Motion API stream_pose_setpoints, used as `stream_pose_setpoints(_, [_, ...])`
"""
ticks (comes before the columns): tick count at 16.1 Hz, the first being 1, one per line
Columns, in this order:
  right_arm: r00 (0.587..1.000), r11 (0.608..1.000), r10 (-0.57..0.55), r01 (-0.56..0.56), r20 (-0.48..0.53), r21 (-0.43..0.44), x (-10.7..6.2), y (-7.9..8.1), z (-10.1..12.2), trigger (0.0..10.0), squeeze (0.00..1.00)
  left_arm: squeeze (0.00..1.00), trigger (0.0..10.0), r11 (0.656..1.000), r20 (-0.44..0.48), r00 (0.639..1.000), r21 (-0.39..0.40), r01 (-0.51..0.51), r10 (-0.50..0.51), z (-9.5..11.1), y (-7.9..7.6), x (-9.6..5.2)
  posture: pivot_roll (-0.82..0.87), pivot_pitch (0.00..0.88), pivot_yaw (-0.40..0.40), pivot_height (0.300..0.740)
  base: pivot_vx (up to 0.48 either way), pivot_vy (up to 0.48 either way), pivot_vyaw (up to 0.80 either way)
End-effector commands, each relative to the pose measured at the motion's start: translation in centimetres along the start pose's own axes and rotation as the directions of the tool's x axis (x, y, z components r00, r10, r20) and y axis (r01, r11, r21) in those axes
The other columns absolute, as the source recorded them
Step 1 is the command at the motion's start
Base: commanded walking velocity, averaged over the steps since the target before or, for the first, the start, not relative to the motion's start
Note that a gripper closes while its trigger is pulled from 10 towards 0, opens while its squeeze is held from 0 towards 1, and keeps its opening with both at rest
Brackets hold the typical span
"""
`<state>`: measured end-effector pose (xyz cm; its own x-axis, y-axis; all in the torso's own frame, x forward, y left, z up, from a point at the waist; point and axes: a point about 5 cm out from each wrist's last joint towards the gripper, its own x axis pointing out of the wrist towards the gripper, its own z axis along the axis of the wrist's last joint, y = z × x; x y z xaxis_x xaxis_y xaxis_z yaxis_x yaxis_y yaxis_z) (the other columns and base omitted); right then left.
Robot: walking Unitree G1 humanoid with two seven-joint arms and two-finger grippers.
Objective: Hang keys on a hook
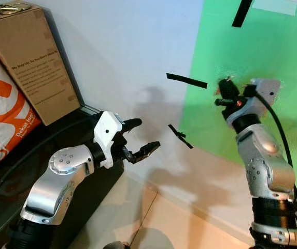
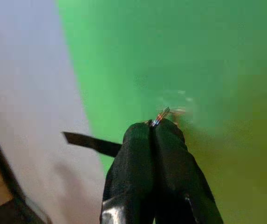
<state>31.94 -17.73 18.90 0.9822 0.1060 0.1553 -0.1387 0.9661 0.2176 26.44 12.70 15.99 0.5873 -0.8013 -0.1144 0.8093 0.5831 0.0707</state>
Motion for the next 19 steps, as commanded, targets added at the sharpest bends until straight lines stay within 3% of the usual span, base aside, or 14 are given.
stream_pose_setpoints(1, [1.000,1.000,-0.015,0.014,0.021,0.025,0.3,-0.2,0.3,10.0,0.00,0.00,10.0,0.999,0.007,1.000,0.023,0.027,-0.027,0.7,-0.2,0.1,-0.01,0.000,0.059,0.740,0.000,0.000,0.00])
stream_pose_setpoints(10, [0.976,0.968,-0.195,0.208,-0.102,0.139,-0.3,-2.9,-2.3,10.0,0.00,0.00,10.0,0.999,-0.001,0.999,0.024,0.041,-0.041,0.8,-0.3,0.2,-0.01,0.000,0.058,0.740,0.000,0.000,0.00])
stream_pose_setpoints(19, [0.978,0.964,-0.185,0.199,-0.093,0.177,-2.5,-2.6,-2.3,10.0,0.00,0.00,10.0,0.998,-0.005,0.999,0.031,0.049,-0.049,0.8,-0.3,0.0,-0.01,0.000,0.049,0.740,0.000,0.000,0.00])
